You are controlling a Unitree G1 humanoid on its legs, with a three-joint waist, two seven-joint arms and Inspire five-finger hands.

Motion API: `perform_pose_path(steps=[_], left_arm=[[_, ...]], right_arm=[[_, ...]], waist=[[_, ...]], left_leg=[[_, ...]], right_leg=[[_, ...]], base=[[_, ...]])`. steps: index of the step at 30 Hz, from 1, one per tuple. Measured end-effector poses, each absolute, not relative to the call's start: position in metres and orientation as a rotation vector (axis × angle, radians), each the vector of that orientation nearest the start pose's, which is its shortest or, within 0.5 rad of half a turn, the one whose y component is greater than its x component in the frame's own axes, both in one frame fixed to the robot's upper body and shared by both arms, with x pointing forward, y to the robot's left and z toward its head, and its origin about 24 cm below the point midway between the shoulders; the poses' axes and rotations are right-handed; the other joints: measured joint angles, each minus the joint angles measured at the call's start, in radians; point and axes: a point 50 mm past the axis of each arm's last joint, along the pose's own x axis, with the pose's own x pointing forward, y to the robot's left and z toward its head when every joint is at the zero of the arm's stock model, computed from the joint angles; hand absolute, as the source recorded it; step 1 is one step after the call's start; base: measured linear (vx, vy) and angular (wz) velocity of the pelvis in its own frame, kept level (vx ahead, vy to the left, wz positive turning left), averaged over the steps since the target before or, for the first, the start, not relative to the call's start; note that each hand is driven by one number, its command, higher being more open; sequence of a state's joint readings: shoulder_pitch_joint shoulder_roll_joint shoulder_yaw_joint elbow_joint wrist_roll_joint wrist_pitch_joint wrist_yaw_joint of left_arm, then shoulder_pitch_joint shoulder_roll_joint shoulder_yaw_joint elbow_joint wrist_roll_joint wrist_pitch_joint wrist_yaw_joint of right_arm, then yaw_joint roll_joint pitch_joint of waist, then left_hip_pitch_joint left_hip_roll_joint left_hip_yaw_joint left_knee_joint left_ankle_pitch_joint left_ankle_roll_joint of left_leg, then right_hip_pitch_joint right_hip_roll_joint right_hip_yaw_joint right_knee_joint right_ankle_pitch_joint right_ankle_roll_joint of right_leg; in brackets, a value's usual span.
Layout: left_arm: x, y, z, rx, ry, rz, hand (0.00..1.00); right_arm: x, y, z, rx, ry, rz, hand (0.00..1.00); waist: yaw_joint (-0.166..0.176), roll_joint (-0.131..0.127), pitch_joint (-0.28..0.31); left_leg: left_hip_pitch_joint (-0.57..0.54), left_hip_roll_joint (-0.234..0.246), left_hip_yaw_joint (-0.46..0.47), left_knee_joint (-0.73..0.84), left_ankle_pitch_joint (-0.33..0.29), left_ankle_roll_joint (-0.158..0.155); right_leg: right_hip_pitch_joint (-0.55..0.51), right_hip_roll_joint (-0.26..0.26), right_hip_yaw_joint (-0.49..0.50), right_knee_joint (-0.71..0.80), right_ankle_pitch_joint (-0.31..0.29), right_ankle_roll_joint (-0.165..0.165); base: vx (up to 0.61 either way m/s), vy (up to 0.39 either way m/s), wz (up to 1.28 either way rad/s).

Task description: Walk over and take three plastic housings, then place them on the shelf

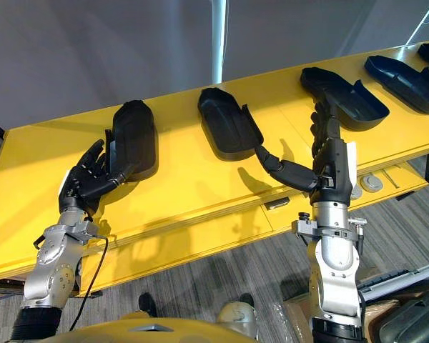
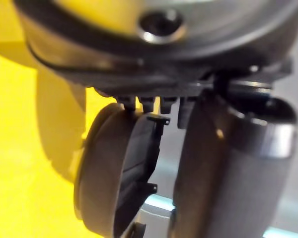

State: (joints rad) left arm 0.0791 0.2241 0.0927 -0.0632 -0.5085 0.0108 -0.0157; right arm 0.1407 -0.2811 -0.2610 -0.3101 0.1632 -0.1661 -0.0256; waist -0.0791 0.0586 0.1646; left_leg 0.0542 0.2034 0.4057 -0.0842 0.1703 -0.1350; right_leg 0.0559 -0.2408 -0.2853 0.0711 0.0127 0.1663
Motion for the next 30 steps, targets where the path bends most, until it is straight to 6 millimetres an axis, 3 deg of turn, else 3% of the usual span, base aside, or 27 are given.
perform_pose_path(steps=[7,21,26,30], left_arm=[[0.237,0.212,0.05,-0.304,0.005,0.0,1.0],[0.236,0.213,0.047,-0.302,0.026,0.01,1.0],[0.232,0.235,0.048,-0.233,0.028,0.187,1.0],[0.216,0.265,0.058,-0.173,-0.042,0.396,1.0]], right_arm=[[0.211,-0.248,0.122,-0.192,-0.384,-0.205,1.0],[0.209,-0.244,0.115,-0.189,-0.354,-0.178,1.0],[0.207,-0.242,0.112,-0.192,-0.339,-0.157,1.0],[0.207,-0.242,0.112,-0.181,-0.348,-0.159,1.0]], waist=[[-0.004,0.008,0.007],[-0.004,0.01,0.007],[-0.004,0.01,0.006],[-0.003,0.009,0.006]], left_leg=[[0.008,0.0,0.003,0.0,-0.003,0.002],[0.026,0.0,0.009,-0.001,-0.004,0.0],[0.028,0.0,0.014,-0.001,-0.004,0.0],[0.03,0.0,0.015,-0.001,-0.005,0.0]], right_leg=[[0.006,0.0,0.004,0.0,-0.003,-0.005],[0.02,0.0,0.009,-0.005,0.0,0.001],[0.019,0.0,0.014,-0.005,0.002,0.002],[0.023,0.0,0.014,-0.012,0.004,0.004]], base=[[-0.01,-0.001,-0.01],[0.0,0.0,0.0],[0.0,0.0,-0.02],[0.0,0.0,0.0]])
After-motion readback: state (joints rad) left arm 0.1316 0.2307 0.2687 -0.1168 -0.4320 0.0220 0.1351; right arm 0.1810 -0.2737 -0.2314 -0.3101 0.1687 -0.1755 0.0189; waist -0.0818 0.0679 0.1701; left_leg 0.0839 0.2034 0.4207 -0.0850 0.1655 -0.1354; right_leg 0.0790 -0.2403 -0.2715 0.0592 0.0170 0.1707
